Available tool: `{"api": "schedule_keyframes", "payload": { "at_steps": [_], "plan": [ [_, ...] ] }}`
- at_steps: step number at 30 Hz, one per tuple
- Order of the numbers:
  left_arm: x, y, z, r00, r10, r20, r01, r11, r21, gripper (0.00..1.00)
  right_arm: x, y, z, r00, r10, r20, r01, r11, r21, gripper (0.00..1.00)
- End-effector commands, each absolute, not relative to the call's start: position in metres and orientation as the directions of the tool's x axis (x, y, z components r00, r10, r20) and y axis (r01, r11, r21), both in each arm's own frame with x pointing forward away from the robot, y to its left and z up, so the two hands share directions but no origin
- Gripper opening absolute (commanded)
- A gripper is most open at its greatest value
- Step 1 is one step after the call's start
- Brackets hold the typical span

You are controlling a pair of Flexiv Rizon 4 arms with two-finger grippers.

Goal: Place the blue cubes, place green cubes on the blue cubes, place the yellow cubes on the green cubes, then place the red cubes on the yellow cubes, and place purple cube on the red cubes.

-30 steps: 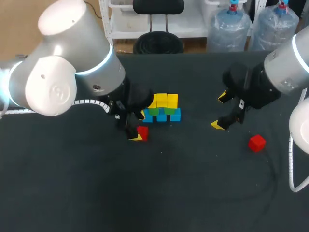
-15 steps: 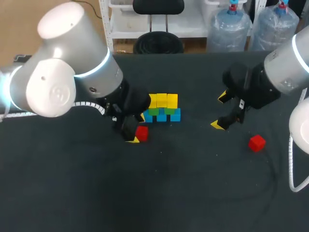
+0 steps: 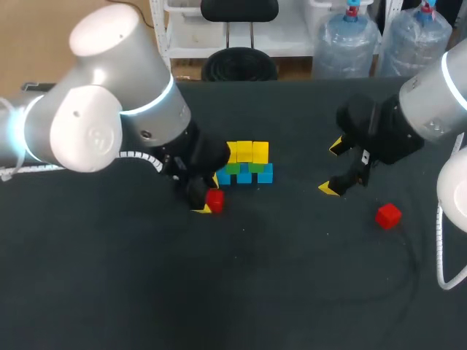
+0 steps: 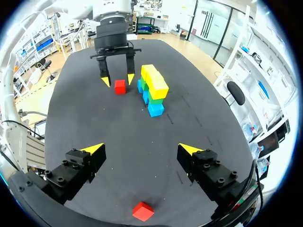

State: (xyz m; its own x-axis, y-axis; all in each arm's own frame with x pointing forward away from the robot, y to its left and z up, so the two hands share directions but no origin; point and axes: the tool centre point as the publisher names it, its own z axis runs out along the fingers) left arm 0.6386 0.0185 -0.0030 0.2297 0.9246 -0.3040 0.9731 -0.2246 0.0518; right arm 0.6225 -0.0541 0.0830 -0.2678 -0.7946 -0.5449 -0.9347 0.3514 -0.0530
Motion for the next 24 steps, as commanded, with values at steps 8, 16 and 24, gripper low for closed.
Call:
{"api": "schedule_keyframes", "payload": {
  "at_steps": [8,16,24],
  "plan": [
    [0.647,0.017,-0.006,0.222,0.927,-0.302,0.974,-0.221,0.038,0.46,0.622,-0.054,0.083,-0.268,-0.794,-0.546,-0.934,0.353,-0.055,1.00],
    [0.646,0.021,-0.003,0.213,0.932,-0.292,0.977,-0.211,0.038,0.00,0.622,-0.054,0.083,-0.268,-0.794,-0.546,-0.934,0.353,-0.055,1.00],
    [0.635,0.034,0.010,0.172,0.946,-0.273,0.985,-0.168,0.039,0.00,0.622,-0.054,0.083,-0.268,-0.794,-0.546,-0.934,0.353,-0.055,1.00]
  ]
}}
